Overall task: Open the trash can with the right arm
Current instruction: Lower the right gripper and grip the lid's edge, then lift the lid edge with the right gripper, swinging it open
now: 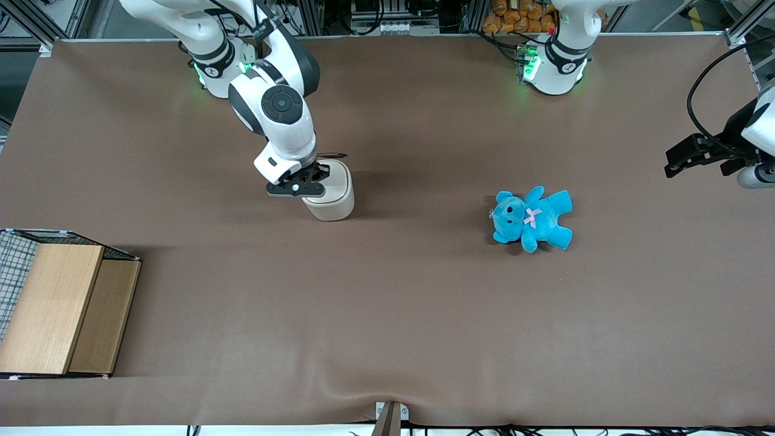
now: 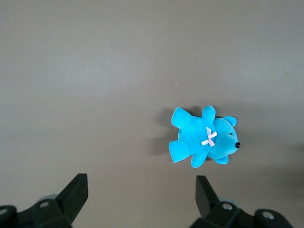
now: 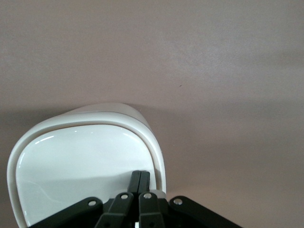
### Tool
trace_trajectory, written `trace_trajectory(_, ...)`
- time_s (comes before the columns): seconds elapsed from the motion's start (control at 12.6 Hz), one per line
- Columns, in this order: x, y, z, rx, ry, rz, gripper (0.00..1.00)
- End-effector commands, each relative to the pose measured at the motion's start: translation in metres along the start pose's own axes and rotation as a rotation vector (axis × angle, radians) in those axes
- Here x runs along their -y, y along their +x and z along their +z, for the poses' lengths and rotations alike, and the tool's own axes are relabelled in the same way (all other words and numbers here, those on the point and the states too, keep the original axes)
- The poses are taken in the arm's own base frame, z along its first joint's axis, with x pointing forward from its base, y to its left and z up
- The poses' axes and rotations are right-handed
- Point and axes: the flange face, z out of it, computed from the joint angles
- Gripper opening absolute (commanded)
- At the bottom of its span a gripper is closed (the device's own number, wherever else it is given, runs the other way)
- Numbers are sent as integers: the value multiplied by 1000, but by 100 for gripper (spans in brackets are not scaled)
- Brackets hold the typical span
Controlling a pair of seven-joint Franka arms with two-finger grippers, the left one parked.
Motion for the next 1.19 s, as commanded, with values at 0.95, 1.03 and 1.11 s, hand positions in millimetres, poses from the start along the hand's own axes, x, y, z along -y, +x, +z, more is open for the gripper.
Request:
trace_trajectory(0.95, -25, 49, -171, -5, -40, 143, 100)
trace_trajectory(1.03, -48, 56, -193, -10, -25, 135, 100)
trace_trajectory(1.11, -83, 60, -217, -13, 6, 123, 100)
